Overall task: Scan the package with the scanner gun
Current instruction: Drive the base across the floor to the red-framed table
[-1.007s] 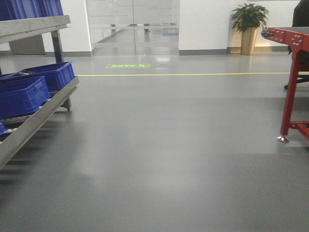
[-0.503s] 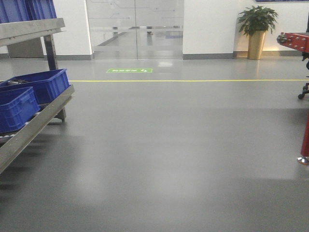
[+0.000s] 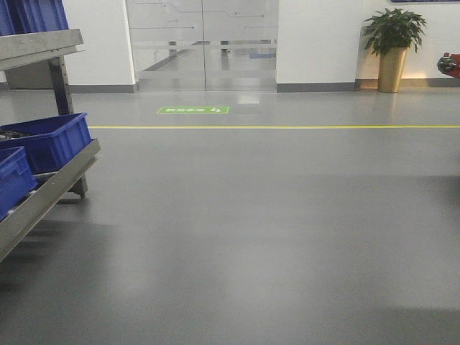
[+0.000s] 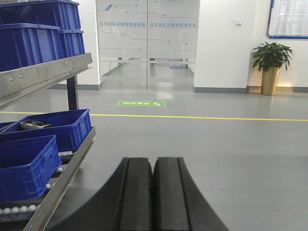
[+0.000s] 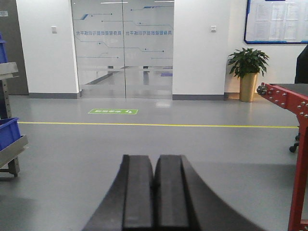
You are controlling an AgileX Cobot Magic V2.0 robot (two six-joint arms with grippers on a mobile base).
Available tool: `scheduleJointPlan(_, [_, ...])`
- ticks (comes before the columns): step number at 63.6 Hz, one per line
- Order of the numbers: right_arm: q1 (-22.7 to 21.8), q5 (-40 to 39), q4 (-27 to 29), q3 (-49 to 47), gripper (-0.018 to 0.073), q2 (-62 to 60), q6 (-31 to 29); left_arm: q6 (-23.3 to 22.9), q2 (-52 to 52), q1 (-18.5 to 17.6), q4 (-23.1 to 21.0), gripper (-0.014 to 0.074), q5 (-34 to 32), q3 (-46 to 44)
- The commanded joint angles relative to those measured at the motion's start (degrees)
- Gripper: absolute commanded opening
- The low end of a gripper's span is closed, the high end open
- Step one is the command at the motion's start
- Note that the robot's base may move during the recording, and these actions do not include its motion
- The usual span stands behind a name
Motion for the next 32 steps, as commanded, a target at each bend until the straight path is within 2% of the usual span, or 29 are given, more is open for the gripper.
scheduleJointPlan(1, [0.08,-1.65,0.02,-0.01,-0.0167,-0.26,-0.28,-0.07,-0.24,-0.01,-0.24,-0.0111,-1.30,-0.11])
scheduleJointPlan(32, [0.08,-1.65,0.02,-0.01,-0.0167,-0.26,-0.28,-0.07,-0.24,-0.01,-0.24,-0.0111,-1.30,-0.11])
